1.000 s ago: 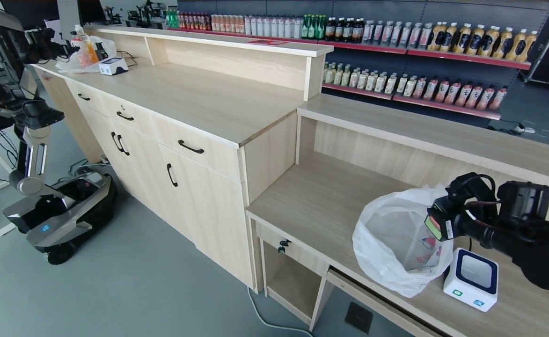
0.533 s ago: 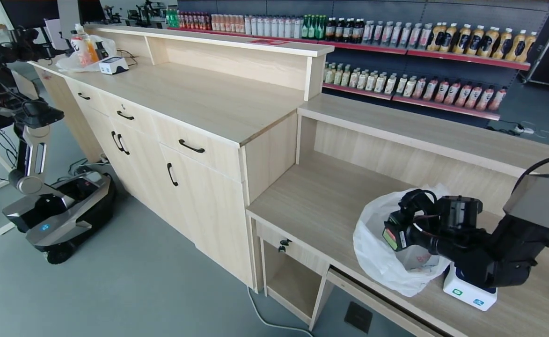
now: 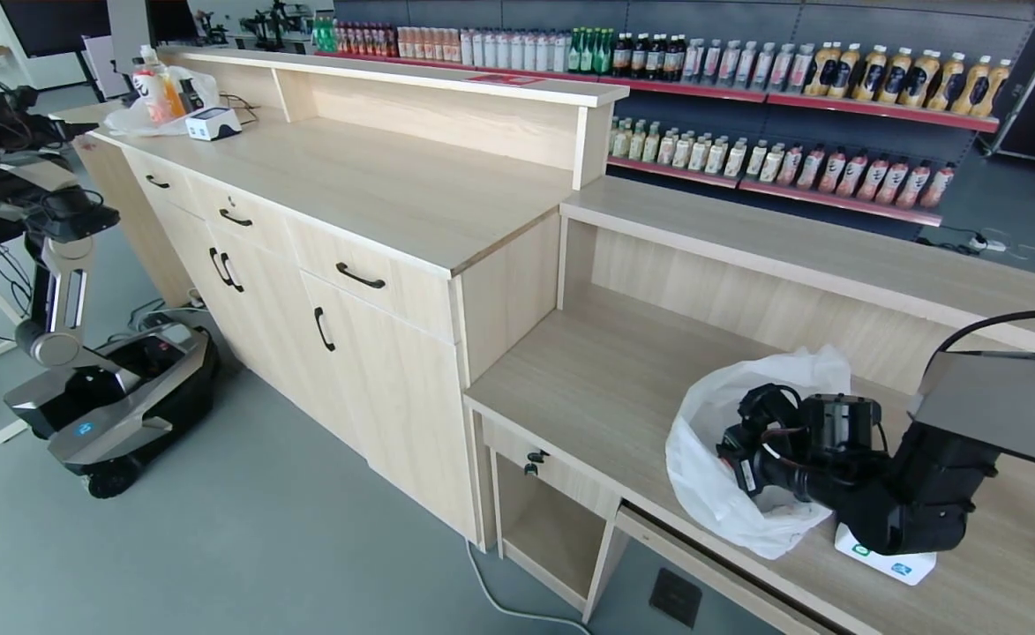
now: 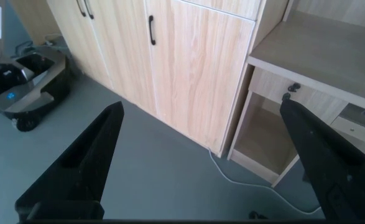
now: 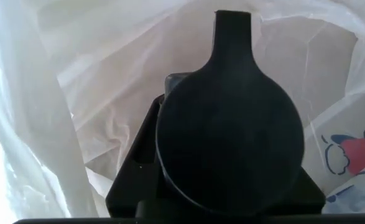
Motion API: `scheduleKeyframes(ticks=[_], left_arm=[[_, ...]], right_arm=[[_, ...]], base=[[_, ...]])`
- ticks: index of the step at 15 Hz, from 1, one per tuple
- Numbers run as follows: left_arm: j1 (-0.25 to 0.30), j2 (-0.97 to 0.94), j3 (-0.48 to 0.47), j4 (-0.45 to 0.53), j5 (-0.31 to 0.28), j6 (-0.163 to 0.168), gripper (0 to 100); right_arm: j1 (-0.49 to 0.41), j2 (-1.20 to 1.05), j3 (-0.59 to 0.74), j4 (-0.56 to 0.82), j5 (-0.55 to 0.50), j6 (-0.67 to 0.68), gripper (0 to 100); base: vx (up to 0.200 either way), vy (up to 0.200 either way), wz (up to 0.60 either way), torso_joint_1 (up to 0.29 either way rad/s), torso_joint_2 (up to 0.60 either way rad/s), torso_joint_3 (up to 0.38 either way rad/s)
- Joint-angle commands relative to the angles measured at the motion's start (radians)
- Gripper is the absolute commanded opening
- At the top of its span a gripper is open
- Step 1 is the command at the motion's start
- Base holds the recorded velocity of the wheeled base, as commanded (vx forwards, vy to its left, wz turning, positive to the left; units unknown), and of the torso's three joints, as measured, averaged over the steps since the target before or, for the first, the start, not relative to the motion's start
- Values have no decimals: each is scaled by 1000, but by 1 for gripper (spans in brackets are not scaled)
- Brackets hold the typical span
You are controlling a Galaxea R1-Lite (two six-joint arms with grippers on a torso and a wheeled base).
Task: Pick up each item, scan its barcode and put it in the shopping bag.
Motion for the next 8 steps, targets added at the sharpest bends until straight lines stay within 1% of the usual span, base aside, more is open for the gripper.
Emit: scheduleKeyframes(ticks=[1, 3, 4, 6, 8], left_arm=[[0, 0, 0, 0, 0, 0, 100], [0, 0, 0, 0, 0, 0, 100], [0, 0, 0, 0, 0, 0, 100], [0, 0, 0, 0, 0, 0, 100], [0, 0, 0, 0, 0, 0, 100]], right_arm=[[-1, 26, -8, -1, 1, 1, 0], [1, 32, -13, -6, 1, 1, 0], [-1, 35, -13, -13, -1, 1, 100], [1, 21, -17, -41, -2, 10, 100], [-1, -55, -6, -63, -10, -1, 100]], base=[[0, 0, 0, 0, 0, 0], [0, 0, 0, 0, 0, 0], [0, 0, 0, 0, 0, 0], [0, 0, 0, 0, 0, 0], [0, 0, 0, 0, 0, 0]])
